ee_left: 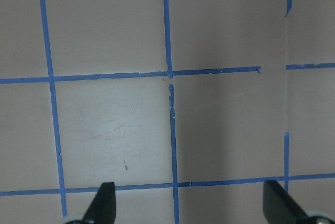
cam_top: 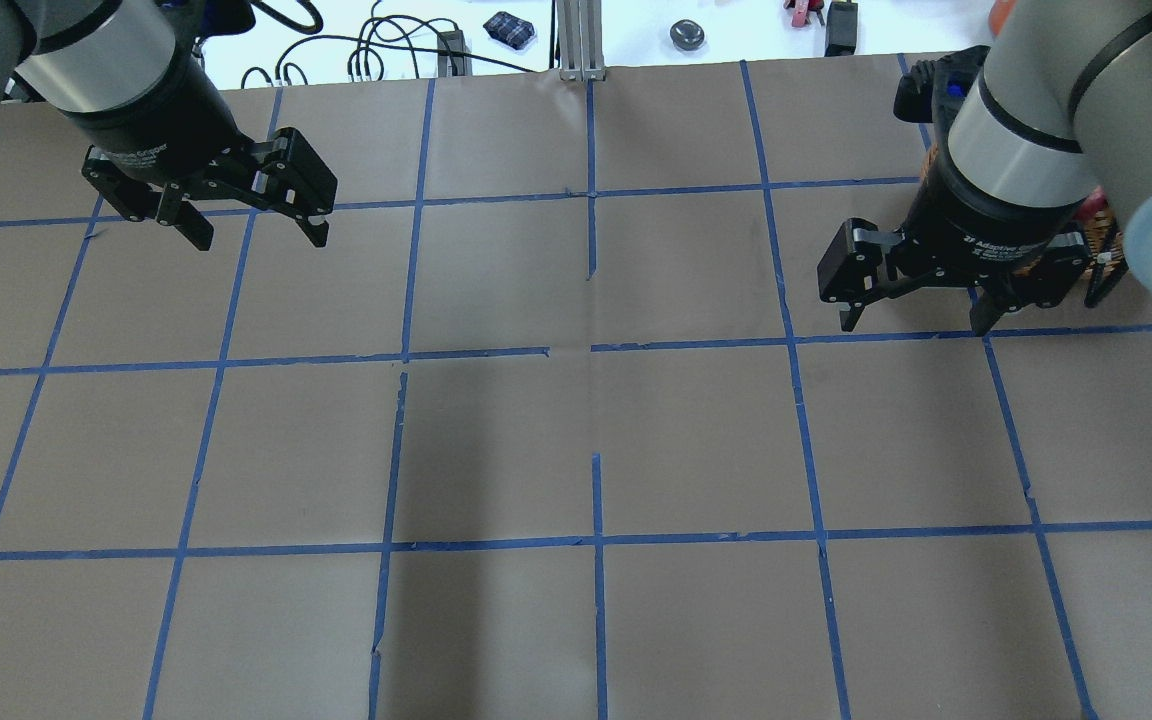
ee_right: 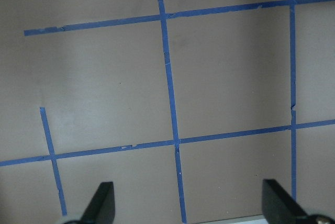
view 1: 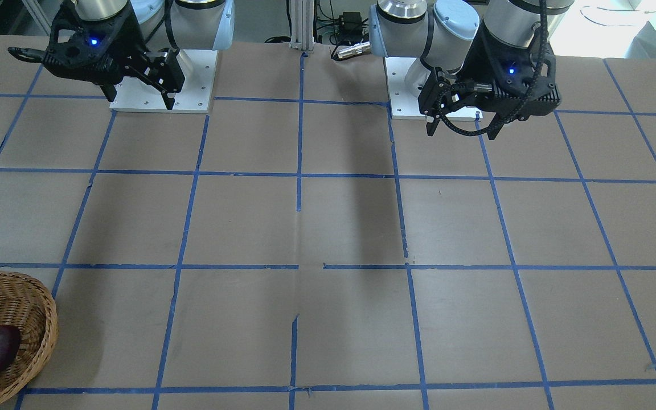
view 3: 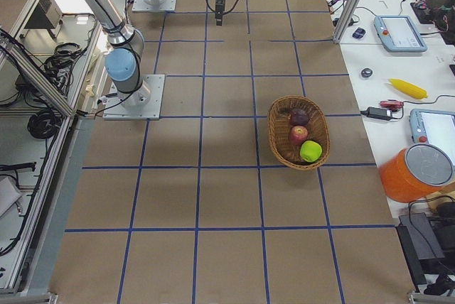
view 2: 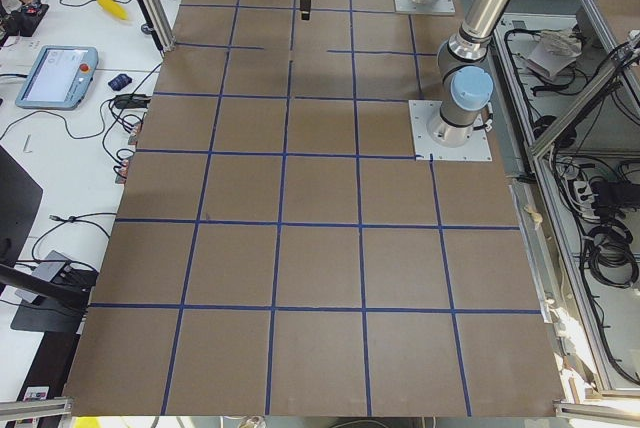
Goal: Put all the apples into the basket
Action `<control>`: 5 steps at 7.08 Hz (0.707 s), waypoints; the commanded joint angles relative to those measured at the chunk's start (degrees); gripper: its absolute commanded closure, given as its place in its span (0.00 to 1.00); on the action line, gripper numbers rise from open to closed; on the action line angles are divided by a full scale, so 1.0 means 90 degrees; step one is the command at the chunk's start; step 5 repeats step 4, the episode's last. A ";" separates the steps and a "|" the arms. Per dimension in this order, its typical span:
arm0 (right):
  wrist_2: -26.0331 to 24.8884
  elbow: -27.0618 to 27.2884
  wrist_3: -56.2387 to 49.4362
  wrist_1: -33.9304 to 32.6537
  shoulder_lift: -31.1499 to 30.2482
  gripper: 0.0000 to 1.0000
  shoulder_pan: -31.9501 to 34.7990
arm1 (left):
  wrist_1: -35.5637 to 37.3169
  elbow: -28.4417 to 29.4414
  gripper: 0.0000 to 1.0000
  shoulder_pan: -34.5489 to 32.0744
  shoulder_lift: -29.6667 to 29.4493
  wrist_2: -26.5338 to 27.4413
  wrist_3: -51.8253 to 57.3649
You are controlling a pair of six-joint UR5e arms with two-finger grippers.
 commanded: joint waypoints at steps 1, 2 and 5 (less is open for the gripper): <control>0.0000 -0.0306 -0.0007 0.0216 0.0208 0.00 0.0007 | 0.0002 0.0015 0.00 0.0007 -0.0011 0.0000 0.0000; 0.0019 -0.0307 -0.0036 0.0226 0.0209 0.00 0.0007 | 0.0002 -0.0014 0.00 -0.0003 0.0008 0.0000 0.0000; 0.0009 -0.0258 -0.0036 0.0216 0.0209 0.00 0.0007 | 0.0002 0.0005 0.00 0.0007 -0.0001 0.0000 0.0000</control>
